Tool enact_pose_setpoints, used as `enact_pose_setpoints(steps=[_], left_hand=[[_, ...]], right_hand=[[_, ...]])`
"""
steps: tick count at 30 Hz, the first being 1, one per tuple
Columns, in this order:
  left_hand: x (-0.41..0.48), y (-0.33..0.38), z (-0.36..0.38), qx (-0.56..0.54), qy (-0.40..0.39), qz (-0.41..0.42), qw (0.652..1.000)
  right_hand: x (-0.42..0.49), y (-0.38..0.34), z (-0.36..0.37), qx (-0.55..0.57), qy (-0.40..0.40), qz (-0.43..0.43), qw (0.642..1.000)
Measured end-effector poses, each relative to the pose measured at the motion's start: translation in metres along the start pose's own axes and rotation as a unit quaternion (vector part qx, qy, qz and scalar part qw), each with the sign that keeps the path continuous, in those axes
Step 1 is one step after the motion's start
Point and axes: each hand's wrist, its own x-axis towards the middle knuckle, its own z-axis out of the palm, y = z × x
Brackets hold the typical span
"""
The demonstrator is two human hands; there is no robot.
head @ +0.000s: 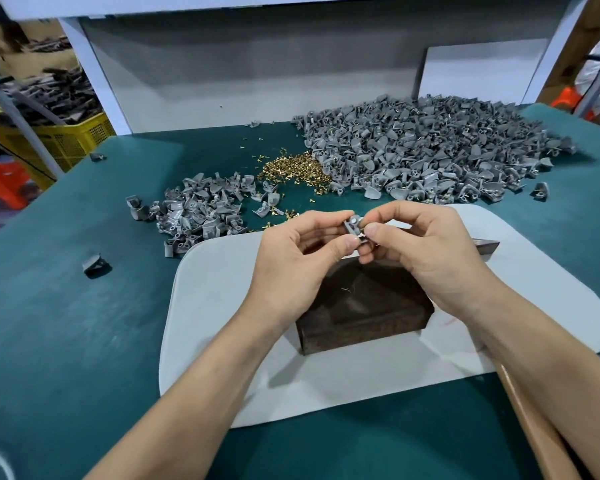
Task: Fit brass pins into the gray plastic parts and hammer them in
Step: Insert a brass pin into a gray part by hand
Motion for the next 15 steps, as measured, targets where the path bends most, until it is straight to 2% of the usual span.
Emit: enact_pose_setpoints(steps=[5,15], left_hand=[[0.0004,-0.0003,-0.0006,0.001,-0.002,-0.001,1.0],[-0.0001,0.0009,-0.0011,0.01,-0.002,0.003,1.0]], right_hand=[[0.001,0.0011,0.0006,0.056,0.002,0.006,0.998],[0.001,0.0024,-0.0002,0.028,0.013,-0.003,1.0]])
